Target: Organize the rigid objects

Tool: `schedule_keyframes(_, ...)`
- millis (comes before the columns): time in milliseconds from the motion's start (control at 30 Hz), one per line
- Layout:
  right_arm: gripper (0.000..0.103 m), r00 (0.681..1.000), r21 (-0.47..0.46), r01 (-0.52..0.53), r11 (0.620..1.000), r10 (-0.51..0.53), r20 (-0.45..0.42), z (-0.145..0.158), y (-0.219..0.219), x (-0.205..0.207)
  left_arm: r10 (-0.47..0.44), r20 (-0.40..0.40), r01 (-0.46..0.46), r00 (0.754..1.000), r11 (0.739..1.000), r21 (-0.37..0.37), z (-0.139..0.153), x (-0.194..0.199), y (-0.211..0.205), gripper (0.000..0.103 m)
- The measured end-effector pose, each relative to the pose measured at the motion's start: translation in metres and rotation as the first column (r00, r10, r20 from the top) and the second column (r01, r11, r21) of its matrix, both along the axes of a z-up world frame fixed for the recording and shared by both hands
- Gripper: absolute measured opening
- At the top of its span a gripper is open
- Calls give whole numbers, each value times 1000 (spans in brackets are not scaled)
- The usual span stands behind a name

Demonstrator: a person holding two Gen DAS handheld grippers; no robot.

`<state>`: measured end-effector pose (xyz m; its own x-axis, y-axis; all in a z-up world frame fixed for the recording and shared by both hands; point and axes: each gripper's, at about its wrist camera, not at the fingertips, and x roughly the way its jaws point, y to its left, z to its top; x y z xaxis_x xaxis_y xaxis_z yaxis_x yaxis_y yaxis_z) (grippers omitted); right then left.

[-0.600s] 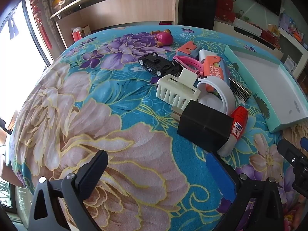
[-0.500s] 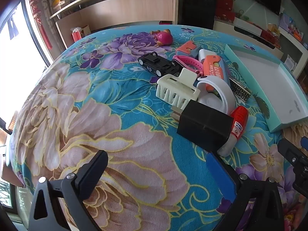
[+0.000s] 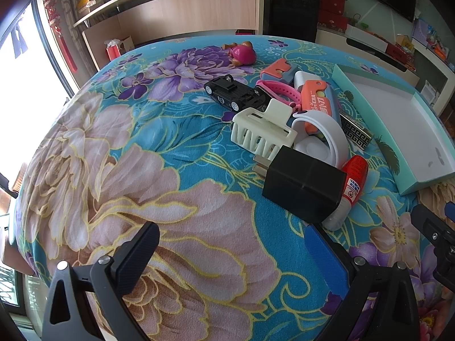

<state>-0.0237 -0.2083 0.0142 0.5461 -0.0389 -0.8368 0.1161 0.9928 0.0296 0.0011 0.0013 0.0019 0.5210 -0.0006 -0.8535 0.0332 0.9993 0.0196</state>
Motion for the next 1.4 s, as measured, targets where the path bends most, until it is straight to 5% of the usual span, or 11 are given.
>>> schedule_keyframes(1067,102,1000,1,0,1000,0,-5,-1,0,1,-28,5,28,1000,999,-25,1,-6,-5,103)
schedule_keyframes(1267,102,1000,2,-1,1000,1,-5,-2,1,1,-3,-63,7,998,998,68,-2,-3,1,103)
schedule_keyframes(1400,102,999,19,-26,999,26,26,4,2,-1,-1,-26,1,1000,1000,-3,0,-2,6,103)
